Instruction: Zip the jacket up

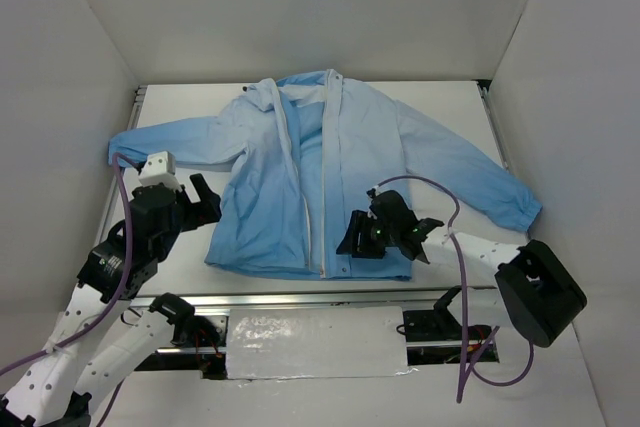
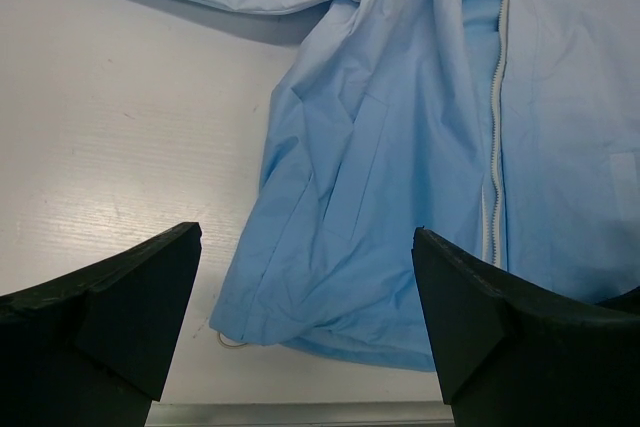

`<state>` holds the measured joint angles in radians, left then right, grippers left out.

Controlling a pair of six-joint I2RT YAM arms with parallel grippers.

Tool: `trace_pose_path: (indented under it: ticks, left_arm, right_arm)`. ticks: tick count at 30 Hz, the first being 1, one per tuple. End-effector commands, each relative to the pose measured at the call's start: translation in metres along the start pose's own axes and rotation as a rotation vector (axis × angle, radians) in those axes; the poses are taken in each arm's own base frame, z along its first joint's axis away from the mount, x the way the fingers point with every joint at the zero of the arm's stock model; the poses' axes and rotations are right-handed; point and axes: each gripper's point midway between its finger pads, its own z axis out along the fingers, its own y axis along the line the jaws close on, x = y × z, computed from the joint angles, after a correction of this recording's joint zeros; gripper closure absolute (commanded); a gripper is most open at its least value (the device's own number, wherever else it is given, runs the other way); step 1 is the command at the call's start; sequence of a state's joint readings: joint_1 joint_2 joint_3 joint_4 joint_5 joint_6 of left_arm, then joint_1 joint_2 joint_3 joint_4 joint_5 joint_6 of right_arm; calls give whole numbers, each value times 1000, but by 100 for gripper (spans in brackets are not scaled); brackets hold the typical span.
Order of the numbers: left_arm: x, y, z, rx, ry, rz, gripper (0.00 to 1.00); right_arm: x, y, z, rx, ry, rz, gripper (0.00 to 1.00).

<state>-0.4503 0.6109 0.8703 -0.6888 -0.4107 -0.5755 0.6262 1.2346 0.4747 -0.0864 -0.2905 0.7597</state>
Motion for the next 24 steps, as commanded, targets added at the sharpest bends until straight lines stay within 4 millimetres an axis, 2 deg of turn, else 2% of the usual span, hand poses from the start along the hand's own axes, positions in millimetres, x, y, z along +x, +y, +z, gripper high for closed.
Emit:
trace_pose_path:
  ticks: [1,4,8,14,16,18,20,22,23,24]
  left_arm:
    - [-12,-9,-2,42,-37,3,1]
    - [-12,-10,-1,44,-32,8,1]
    - [-11,-12,-1,51,-28,9,1]
    - [-11,-11,-1,48,-28,5,1]
    - [-11,-12,0,47,-24,7,1]
    - [-10,-13,0,53,-19,11,1]
    - [-10,-20,0,91,-15,11,1]
    - [0,-42,-3,216,39,12,1]
    - [-1,-60,-5,304,43,-1,1]
    - [6,-76,-6,384,86,-32,1]
  right_arm:
    - [-7,4,6,-16,-53,18,41]
    - [-1,-1,7,-3,-46,28,43]
    - [2,3,12,-37,-37,27,46]
    - [8,4,21,-55,-4,51,61]
    - [7,2,22,-49,-5,55,76]
    - [2,1,22,-32,-28,58,100]
    - [-3,4,17,-31,-51,51,100]
    - [-12,18,5,-77,-97,32,100]
    - [-14,22,-1,-100,-115,27,100]
    - [-22,39,-16,-166,-163,9,100]
